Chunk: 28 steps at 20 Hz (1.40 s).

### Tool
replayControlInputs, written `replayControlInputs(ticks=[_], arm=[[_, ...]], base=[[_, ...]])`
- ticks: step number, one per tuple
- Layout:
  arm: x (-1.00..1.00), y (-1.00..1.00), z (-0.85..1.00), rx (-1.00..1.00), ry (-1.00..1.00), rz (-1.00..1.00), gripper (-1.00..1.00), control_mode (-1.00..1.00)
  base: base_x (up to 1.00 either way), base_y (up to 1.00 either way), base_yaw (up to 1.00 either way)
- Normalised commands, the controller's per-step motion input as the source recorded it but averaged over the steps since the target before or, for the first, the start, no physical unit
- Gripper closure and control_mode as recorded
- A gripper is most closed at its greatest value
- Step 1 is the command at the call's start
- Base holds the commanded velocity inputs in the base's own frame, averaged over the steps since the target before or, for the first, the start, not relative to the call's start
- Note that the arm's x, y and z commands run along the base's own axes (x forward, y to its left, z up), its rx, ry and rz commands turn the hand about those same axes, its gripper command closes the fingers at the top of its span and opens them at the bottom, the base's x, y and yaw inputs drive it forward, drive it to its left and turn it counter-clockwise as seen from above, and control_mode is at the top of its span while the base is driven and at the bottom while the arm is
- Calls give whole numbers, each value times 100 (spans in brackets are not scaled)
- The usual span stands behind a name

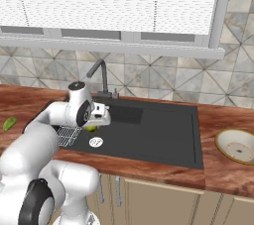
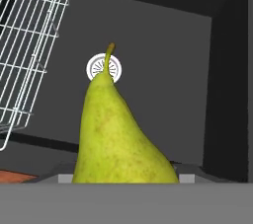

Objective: Remove the mango and pear from the sink. Then move the bowl and cup from the counter to the sink for washing.

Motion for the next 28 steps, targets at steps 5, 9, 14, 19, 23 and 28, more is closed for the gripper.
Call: replayControlInputs(ticks=[5,9,14,19,23,28], arm=[[-21,50,23,0,0,0,100,-100],[-21,48,24,0,0,0,100,-100],[-13,49,18,1,0,0,100,-100],[-8,55,10,2,0,0,100,-100],[-4,59,10,1,-1,0,100,-100],[0,56,10,0,0,0,100,-100]], base=[[0,0,0],[0,0,0],[0,0,0],[0,0,0],[0,0,0],[0,0,0]])
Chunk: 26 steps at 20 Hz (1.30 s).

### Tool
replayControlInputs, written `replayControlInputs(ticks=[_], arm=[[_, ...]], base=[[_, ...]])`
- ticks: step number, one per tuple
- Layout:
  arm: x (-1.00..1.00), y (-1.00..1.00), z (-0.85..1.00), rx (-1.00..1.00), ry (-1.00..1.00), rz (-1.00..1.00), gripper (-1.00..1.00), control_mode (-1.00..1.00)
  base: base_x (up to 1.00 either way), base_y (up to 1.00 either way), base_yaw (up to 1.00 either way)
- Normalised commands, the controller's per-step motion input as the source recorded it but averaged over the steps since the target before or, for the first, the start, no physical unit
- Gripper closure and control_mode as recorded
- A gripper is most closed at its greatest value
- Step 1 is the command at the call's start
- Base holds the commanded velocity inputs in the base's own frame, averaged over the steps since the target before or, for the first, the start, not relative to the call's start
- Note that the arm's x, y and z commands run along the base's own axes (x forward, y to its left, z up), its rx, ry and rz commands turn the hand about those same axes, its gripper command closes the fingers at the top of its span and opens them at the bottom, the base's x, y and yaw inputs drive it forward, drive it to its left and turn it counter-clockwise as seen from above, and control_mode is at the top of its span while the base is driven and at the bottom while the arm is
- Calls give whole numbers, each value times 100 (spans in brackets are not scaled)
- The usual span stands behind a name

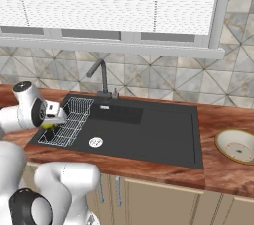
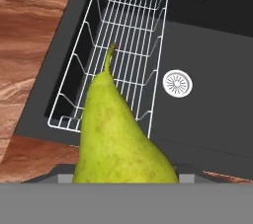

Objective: Remove the mango and pear from the sink. Then move the bowl and cup from the counter to the sink for washing.

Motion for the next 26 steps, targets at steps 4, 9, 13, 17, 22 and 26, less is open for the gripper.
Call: replayControlInputs(ticks=[4,9,13,17,22,26], arm=[[1,54,8,0,0,0,100,-100],[9,52,6,0,0,0,100,-100],[17,48,0,0,1,0,100,-100],[25,47,0,0,9,0,100,-100],[26,43,-6,0,10,-1,100,-100],[18,45,-12,0,6,0,100,-100]], base=[[0,0,0],[0,0,0],[0,0,0],[0,0,0],[0,0,0],[0,0,0]])
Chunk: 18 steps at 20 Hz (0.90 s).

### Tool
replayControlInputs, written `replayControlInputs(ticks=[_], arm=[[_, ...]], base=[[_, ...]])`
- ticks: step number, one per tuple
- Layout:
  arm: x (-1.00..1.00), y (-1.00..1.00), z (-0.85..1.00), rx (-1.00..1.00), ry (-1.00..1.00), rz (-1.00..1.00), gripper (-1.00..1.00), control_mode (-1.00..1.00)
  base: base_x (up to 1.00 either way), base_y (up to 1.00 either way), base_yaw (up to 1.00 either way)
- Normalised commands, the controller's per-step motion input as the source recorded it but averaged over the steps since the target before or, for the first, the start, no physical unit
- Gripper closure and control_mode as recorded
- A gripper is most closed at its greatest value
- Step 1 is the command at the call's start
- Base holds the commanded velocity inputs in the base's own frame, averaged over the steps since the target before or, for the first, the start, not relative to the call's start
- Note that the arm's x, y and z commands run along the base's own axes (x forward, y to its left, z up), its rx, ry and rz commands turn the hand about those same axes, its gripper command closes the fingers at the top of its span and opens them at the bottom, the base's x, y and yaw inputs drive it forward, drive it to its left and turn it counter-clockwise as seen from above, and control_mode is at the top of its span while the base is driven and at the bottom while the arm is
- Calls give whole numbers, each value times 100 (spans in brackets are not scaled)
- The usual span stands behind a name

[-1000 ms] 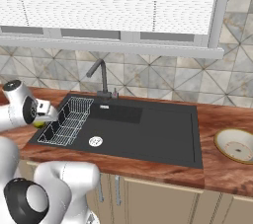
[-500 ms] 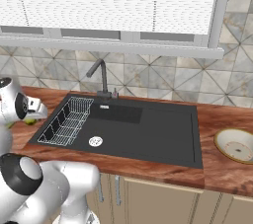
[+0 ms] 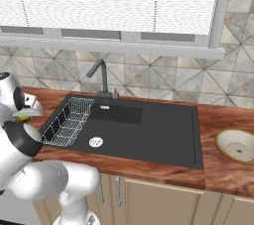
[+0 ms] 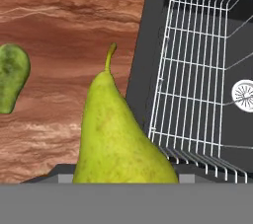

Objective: Remove the mango and pear from the sink. Then move the bowl and cup from the counter to the sink for washing.

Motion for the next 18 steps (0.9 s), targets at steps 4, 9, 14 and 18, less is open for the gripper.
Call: replayControlInputs(ticks=[4,9,14,18], arm=[[23,46,-13,0,3,0,100,-100],[23,44,-18,1,8,0,100,-100],[20,38,-25,5,13,0,100,-100],[16,27,-34,0,6,-1,100,-100]], base=[[0,0,0],[0,0,0],[0,0,0],[0,0,0]])
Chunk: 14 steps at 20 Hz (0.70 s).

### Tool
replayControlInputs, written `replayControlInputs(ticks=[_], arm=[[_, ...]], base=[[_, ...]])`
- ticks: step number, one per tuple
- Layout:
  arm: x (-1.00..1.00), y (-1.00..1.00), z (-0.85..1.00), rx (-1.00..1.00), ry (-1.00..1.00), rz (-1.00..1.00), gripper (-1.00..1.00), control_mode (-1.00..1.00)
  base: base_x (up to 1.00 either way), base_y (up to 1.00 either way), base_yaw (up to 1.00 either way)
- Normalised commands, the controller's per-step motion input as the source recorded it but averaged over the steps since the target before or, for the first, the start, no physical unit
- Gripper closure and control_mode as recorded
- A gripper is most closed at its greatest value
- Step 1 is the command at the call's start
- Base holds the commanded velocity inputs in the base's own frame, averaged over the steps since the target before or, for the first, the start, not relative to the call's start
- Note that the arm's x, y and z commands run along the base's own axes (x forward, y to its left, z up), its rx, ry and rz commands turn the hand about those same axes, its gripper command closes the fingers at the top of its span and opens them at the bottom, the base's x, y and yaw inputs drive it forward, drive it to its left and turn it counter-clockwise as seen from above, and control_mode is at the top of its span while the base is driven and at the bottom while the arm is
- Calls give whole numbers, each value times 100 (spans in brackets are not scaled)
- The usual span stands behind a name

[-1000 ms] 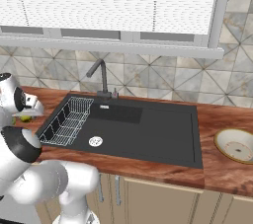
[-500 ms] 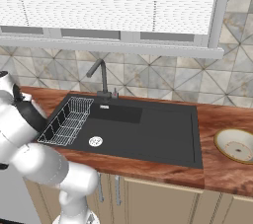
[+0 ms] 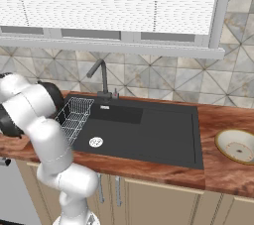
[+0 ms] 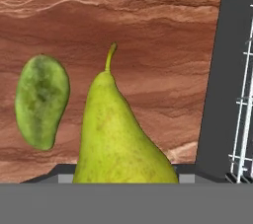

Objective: Remove the mango and pear from the sink. Then move the bowl and cup from the counter to the sink for washing.

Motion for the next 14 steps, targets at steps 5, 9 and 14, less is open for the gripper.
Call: replayControlInputs(ticks=[5,9,14], arm=[[16,19,-34,-1,3,-5,100,-100],[11,11,-28,-5,3,-5,100,-100],[5,5,-19,-6,2,-5,100,-100]], base=[[0,0,0],[0,0,0],[0,0,0]])
